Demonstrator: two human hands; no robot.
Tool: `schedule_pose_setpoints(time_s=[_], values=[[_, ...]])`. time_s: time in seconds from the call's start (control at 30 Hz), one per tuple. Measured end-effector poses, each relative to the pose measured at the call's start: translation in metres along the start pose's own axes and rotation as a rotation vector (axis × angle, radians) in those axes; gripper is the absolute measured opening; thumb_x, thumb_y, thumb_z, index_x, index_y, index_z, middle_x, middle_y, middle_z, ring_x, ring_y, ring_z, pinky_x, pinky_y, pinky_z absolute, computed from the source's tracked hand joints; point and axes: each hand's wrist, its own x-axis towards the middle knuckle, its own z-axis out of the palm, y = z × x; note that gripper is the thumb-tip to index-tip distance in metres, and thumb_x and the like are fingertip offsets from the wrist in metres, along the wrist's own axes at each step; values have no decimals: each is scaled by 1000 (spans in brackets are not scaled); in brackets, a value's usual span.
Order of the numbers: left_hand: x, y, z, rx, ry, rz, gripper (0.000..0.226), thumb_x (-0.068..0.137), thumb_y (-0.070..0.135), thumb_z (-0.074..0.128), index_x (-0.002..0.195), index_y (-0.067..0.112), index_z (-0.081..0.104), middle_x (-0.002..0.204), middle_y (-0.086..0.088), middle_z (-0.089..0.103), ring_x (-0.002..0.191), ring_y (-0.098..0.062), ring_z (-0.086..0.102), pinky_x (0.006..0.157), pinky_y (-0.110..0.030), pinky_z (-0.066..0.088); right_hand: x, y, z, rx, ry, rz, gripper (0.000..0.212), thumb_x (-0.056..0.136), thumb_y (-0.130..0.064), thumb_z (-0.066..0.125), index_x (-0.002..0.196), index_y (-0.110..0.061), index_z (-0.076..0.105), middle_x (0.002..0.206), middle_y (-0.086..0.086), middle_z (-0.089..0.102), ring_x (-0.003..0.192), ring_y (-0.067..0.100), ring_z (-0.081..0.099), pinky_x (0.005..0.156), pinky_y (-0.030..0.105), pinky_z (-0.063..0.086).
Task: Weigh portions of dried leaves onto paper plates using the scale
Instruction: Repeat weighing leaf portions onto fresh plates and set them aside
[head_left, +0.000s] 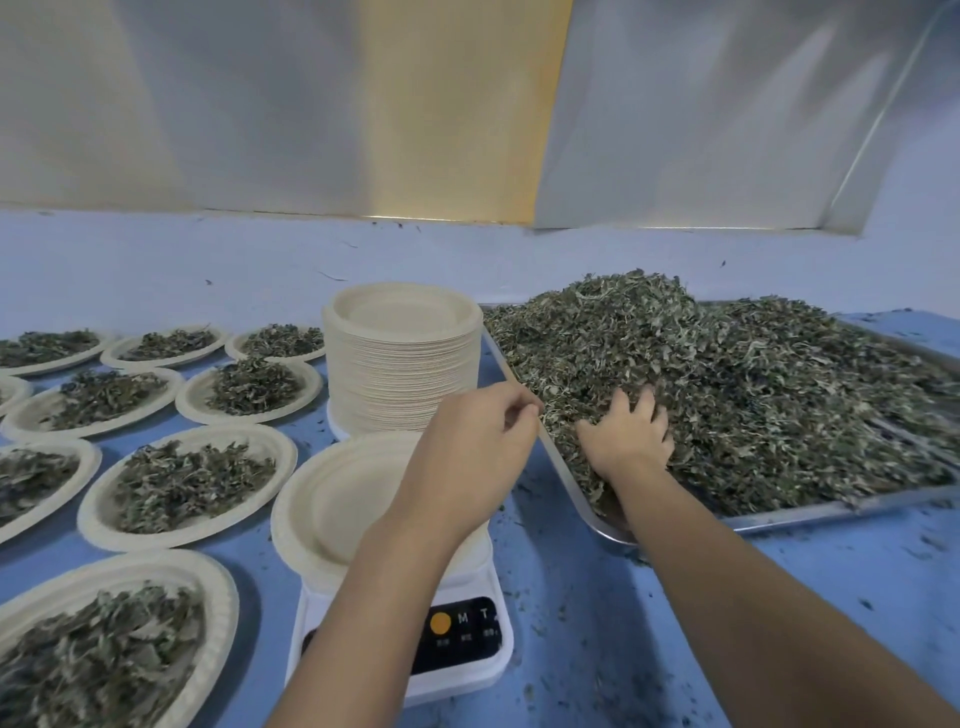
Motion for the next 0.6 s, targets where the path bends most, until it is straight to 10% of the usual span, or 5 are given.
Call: schedule_pose_setpoints(time_s=[0.6], values=[[-2, -5, -2, 36, -6, -4, 19, 93, 23, 49, 91, 23, 68, 79, 3, 69, 80, -13, 61, 76, -41, 50, -33, -18, -13, -211, 278, -388, 26, 93, -33, 40, 100, -13, 56, 109, 8, 55, 92, 32, 58, 63, 32, 33]])
